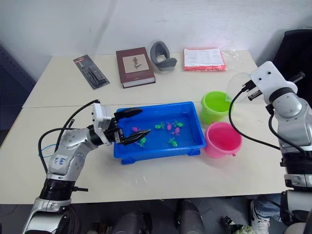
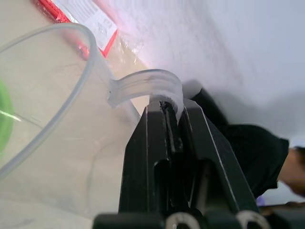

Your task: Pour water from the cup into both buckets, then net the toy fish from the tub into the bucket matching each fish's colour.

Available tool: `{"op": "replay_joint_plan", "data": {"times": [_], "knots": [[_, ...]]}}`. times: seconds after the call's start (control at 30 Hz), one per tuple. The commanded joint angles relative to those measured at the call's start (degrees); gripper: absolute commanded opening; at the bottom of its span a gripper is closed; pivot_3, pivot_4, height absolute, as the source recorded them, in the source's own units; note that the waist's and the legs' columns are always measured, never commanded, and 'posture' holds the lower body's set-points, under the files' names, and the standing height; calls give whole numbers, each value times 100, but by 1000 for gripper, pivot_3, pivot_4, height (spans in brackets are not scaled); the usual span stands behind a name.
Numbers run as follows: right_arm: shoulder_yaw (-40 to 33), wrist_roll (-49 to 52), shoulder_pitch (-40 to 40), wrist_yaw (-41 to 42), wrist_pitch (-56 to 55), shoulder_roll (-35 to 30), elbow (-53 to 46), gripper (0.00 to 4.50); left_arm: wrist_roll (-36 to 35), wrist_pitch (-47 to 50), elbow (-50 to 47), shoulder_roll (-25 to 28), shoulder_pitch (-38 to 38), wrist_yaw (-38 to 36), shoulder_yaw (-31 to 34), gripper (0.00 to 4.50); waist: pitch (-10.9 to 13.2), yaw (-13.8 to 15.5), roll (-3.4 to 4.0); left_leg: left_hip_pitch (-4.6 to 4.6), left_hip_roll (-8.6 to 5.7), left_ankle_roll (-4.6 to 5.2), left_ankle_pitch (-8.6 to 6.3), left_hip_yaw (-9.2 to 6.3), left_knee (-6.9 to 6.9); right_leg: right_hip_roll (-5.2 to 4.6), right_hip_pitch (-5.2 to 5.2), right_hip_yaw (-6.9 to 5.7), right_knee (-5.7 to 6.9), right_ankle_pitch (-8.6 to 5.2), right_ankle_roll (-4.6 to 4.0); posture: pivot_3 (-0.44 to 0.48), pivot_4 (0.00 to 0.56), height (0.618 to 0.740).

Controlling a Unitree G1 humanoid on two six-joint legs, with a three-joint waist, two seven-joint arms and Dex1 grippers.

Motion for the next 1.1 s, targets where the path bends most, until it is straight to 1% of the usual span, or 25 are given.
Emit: {"op": "replay_joint_plan", "data": {"times": [0.03, 0.23, 0.5, 0.7, 0.83, 1.0, 1.1], "knots": [[20, -475, -163, -393, -523, -150, 46, 60, 43, -121, -274, -43, 39, 80, 10, 4500, 0, -9, 0, 1, 0, -1, 0, 0, 0, 0, 0, 1, 1, 0, 0, 0, 150, 740], [142, -930, -204, -762, -970, -60, 219, 60, 180, -361, -273, -99, 89, 215, 52, 4500, 0, -10, 0, 1, 6, -5, 3, 0, -1, -1, 0, 1, 0, 0, 0, 0, 150, 740], [329, -1364, -319, -993, -1491, -72, 419, 60, 281, -649, -70, -113, -11, 259, 43, 4500, 0, -8, 0, 1, 5, -5, 3, 0, -1, -2, 0, 1, 1, 0, 0, 0, 150, 740], [518, -1809, -360, -1029, -2089, -254, 515, 60, 285, -759, 8, -105, -25, 251, 87, 4500, 0, -12, 0, 1, 7, -5, 3, 0, -1, -2, 0, 1, 1, 0, 0, 0, 150, 740], [506, -1907, -357, -1120, -2278, -239, 550, 60, 287, -783, 8, -100, -5, 243, 81, 4500, 0, -9, 0, 1, 6, -5, 3, 0, -1, -2, 0, 1, 1, 0, 0, 0, 150, 740], [254, -1572, -347, -982, -2058, -49, 643, 60, 275, -779, -11, -104, 1, 236, 66, 4500, 0, -12, 0, 1, 6, -5, 3, 0, 0, -2, 0, 1, 1, 0, 0, 0, 150, 740], [-424, -589, -206, -651, -1315, 306, 381, 60, 251, -758, -21, -78, 11, 205, 78, 4500, 0, -10, 0, 1, 9, -5, 3, -1, 0, -1, 0, 0, 1, 0, 0, 0, 150, 740]]}}
